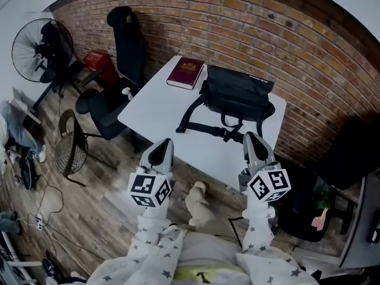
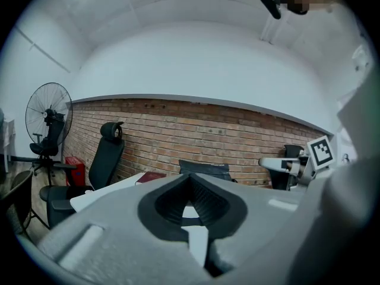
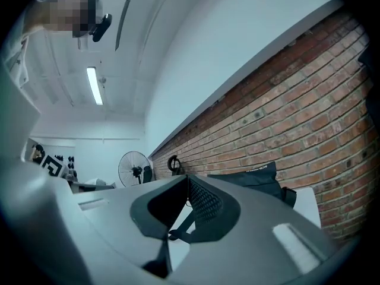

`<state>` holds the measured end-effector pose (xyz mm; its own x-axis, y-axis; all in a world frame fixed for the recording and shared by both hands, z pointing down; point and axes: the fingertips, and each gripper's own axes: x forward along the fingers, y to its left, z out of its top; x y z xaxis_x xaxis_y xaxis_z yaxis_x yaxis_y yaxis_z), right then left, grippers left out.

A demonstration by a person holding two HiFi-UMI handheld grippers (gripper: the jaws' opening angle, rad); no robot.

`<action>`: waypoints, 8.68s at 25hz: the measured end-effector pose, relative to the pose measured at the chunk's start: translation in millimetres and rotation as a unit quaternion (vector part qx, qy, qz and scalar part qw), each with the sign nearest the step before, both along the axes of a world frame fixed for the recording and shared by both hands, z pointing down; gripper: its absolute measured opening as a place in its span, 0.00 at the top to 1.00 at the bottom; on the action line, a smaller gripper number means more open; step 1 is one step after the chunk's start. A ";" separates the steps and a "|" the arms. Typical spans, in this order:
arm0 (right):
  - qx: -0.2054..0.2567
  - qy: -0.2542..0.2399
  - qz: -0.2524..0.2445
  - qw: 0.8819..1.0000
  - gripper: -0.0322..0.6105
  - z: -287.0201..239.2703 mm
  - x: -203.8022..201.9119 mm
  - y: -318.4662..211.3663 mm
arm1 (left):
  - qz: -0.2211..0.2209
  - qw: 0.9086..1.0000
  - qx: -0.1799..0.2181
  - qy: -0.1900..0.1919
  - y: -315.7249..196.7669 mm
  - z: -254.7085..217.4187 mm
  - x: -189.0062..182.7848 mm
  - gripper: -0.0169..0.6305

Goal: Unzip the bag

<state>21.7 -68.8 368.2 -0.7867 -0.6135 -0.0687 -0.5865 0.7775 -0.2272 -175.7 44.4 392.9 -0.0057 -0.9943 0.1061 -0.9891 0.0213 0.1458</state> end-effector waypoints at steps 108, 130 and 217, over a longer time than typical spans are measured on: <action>-0.256 0.001 -0.034 0.966 0.88 186.5 -161.3 -179.7 | 0.375 0.923 -0.075 -0.050 -356.6 98.9 -3.5 0.76; -0.240 0.036 -0.010 0.970 0.88 184.7 -118.1 -202.4 | 0.354 0.931 -0.074 -0.050 -357.6 100.9 -7.4 0.77; -0.220 0.051 0.219 0.949 0.88 167.9 77.4 -236.3 | 0.314 0.946 -0.072 -0.028 -359.1 100.9 -13.7 0.76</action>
<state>99.1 -305.1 536.2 -0.4387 -0.8346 0.3332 -0.8678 0.2972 -0.3982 -189.3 -314.6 493.8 0.5725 -0.7785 0.2573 -0.8190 -0.5579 0.1340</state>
